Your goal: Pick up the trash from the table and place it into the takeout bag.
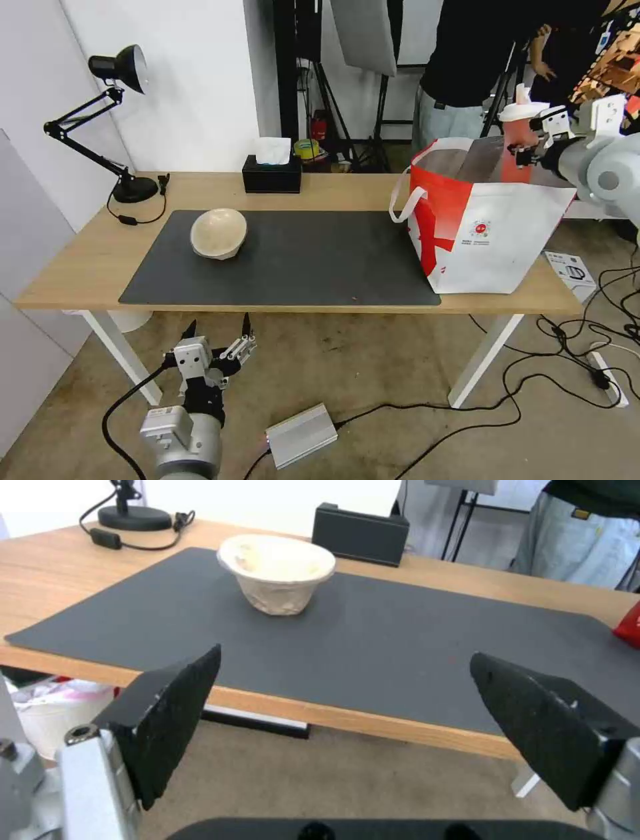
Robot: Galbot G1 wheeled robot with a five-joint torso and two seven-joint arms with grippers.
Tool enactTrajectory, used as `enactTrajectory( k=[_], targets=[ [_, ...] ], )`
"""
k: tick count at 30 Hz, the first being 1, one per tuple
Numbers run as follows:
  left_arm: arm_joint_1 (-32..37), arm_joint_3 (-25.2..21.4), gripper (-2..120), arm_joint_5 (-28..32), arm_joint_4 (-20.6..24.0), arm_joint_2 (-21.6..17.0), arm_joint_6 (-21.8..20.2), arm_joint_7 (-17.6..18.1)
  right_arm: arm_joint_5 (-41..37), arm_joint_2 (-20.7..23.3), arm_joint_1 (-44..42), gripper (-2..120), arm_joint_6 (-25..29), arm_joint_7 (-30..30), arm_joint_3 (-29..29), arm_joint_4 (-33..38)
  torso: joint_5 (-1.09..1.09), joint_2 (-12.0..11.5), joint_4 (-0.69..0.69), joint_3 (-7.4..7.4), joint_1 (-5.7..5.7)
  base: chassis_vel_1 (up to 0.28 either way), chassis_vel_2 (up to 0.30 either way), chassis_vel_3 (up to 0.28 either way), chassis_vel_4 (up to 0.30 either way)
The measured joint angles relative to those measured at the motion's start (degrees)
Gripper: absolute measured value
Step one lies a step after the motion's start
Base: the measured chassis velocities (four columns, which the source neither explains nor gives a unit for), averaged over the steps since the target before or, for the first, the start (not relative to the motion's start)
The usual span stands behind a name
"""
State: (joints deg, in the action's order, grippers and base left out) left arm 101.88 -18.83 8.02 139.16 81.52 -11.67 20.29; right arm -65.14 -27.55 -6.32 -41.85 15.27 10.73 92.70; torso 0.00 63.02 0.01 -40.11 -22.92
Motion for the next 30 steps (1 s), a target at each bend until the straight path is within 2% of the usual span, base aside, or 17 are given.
enactTrajectory(
  k=[12, 24, 28, 30],
  targets=[
    [0.2, 0.1, 100, -0.6, 0.1, 0.5, -0.1, 0.0, -1.1, -0.8, 1.8, 3, 0.1, -0.2, 3.9, -1.2, 0.00, 0.0, -0.01, 0.00, 0.00, 0.000, 0.000, 0.000, 0.000],
    [-0.1, 0.0, 100, -0.3, 0.1, 0.2, -0.1, 0.0, -1.1, -1.5, 2.5, 3, 0.2, 0.1, 4.8, -1.8, 0.00, 0.0, -0.01, 0.00, 0.00, 0.000, 0.000, 0.000, 0.000],
    [-0.4, 0.2, 100, -0.3, -0.1, 0.2, -0.1, 0.0, -1.2, -1.4, 3.2, 20, 0.2, 0.2, 5.5, -1.4, 0.00, 0.0, -0.01, 0.00, 0.00, 0.000, 0.000, 0.000, 0.000],
    [-0.4, 0.2, 100, -0.3, -0.2, 0.2, -0.1, 0.0, -1.2, -1.4, 3.5, 23, 0.2, 0.2, 5.7, -1.4, 0.00, 0.0, -0.01, 0.00, 0.00, 0.000, 0.000, 0.000, 0.000]
  ],
)
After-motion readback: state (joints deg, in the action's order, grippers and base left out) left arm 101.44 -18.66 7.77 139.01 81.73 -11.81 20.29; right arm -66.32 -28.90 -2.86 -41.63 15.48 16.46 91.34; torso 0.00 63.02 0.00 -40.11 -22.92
